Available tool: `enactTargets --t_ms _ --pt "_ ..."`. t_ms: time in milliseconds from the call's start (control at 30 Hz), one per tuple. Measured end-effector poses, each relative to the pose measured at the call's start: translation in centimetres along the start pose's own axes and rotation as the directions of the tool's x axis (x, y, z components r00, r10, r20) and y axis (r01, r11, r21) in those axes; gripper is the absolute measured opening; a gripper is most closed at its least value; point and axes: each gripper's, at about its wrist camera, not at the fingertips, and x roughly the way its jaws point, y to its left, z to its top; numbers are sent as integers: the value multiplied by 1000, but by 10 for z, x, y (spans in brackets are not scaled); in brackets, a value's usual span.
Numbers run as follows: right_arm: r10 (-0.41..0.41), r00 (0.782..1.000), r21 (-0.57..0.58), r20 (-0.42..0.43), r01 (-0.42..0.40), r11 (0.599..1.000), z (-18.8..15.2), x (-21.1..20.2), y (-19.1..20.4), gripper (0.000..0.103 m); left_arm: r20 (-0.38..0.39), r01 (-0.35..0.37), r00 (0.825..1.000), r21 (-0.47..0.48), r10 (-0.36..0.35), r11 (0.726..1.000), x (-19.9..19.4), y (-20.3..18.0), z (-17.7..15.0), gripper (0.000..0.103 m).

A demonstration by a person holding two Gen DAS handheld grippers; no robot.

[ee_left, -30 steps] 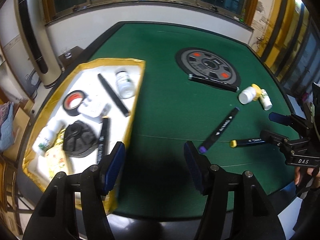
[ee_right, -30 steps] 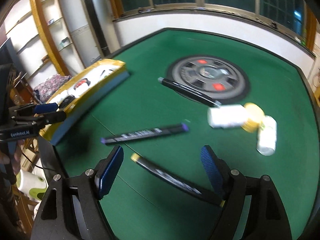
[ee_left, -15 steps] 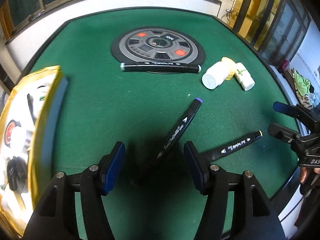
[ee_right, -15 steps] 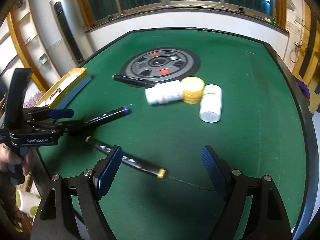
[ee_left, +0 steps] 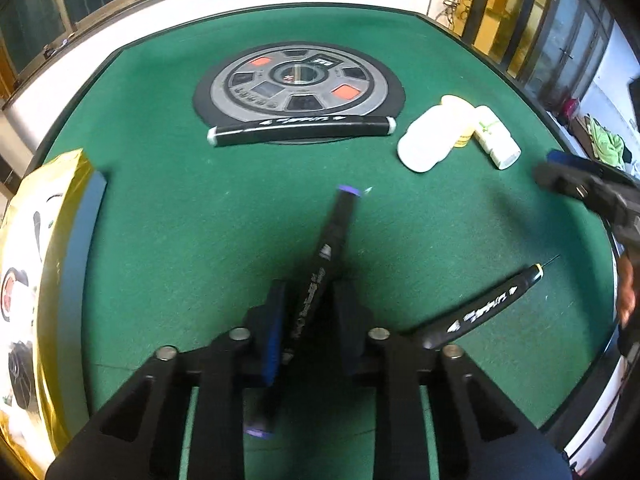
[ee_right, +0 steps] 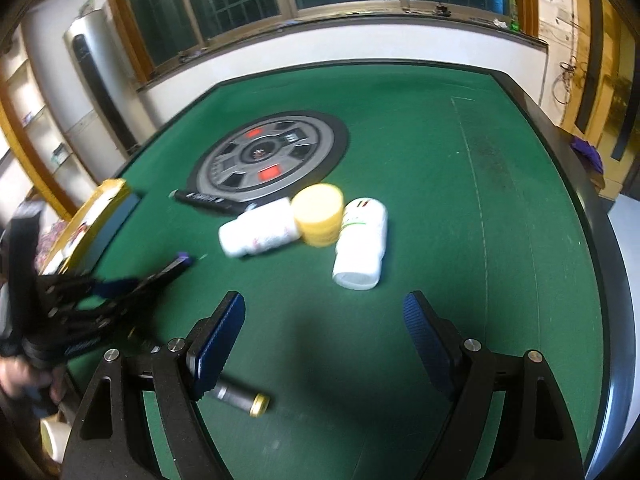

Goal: Organize rigid objects
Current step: 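Grasp a purple-capped black marker with left tool while right tool grasps a green-label bottle, then lift and carry the marker and green-label bottle over to the tray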

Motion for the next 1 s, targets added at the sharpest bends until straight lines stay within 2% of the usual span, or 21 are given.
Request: enactTargets --t_ms 33,100,267,467,600,900,1000 --pt "-11 1000 1 -5 11 1000 5 6 -1 73 -2 -3 1000 -9 3 1000 -2 4 -3 13" --pt "-23 1000 -1 -15 23 1000 12 16 -2 61 -8 -11 1000 -24 11 1000 -6 12 -10 13" --pt "-70 996 11 -61 71 997 28 40 -8 52 -13 -19 1000 -65 18 998 -11 29 -24 13" --pt "-89 990 35 -105 93 995 40 57 -18 35 -8 -35 999 -85 34 996 -10 32 -23 13" --pt "-92 989 27 -116 96 995 40 61 -16 30 -9 -61 998 -78 61 995 -7 29 -19 13" --pt "-144 984 -38 -101 141 989 37 63 -8 30 0 -80 997 -77 80 994 -7 27 -19 13" --pt "-140 985 -32 -98 137 990 34 61 -10 29 -1 -71 997 -80 71 994 -8 28 -22 13"
